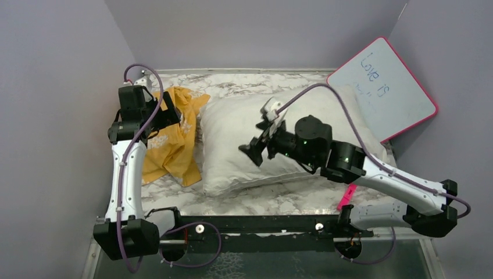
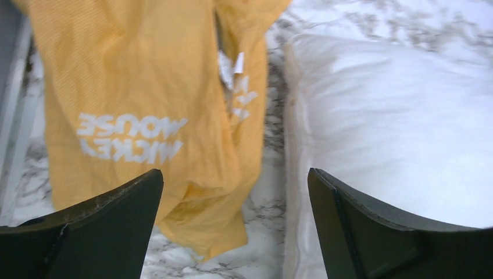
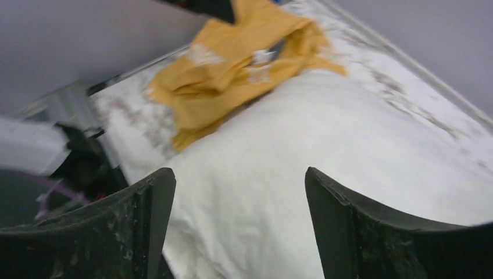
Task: Remove the pillowcase from the pillow
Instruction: Adjust the pillow at the center of the board.
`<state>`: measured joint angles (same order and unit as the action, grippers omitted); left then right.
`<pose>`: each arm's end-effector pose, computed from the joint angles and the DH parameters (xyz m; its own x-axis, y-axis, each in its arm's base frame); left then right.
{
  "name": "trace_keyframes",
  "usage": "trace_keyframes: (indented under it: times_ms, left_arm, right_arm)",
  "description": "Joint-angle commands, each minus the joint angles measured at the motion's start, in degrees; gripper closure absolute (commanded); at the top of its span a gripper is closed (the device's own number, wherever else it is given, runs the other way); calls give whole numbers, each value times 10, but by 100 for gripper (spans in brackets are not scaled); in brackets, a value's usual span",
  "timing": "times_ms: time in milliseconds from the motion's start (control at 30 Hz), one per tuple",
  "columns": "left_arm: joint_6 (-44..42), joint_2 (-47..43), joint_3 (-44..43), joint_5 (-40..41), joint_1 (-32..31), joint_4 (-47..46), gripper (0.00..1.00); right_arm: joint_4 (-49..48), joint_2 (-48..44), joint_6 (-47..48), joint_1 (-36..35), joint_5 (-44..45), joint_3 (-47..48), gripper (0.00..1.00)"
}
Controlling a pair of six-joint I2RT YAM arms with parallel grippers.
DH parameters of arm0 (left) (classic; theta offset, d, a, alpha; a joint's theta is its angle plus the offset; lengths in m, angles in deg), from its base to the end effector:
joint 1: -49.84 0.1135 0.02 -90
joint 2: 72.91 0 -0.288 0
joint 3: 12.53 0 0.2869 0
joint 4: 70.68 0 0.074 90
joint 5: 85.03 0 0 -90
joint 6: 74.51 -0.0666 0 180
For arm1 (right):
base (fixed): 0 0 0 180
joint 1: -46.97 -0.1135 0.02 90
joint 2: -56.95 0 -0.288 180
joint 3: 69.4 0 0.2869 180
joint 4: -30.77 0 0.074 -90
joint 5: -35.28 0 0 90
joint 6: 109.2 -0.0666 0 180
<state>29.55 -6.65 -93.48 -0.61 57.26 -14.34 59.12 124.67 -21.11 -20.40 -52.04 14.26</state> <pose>0.2848 0.0306 0.3567 -0.6255 -0.3253 -0.7091 -0.2149 0.9456 -0.2442 0.1275 0.2978 0.4286 -0.1128 -0.1840 -0.9764 -0.9012 0.4329 0.0225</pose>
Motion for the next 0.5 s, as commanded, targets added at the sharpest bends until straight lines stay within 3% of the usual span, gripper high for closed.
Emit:
trace_keyframes:
  times_ms: [0, 100, 167, 367, 467]
  left_arm:
    - [25, -26, -9, -166, -12, -28, 3]
    - [58, -36, 35, -180, -63, -64, 3]
    - [81, -44, 65, -160, -113, -81, 3]
    - [145, -64, 143, -164, -206, -149, 2]
    - [154, -71, 167, -163, -223, -164, 2]
  right_arm:
    - [152, 23, -6, 106, 307, 69, 12]
    - [237, 54, -71, 327, 181, 118, 12]
    - [261, 72, -88, 421, 138, 125, 9]
    - [271, 121, -147, 615, 95, 73, 6]
    - [287, 138, -156, 644, 65, 46, 6]
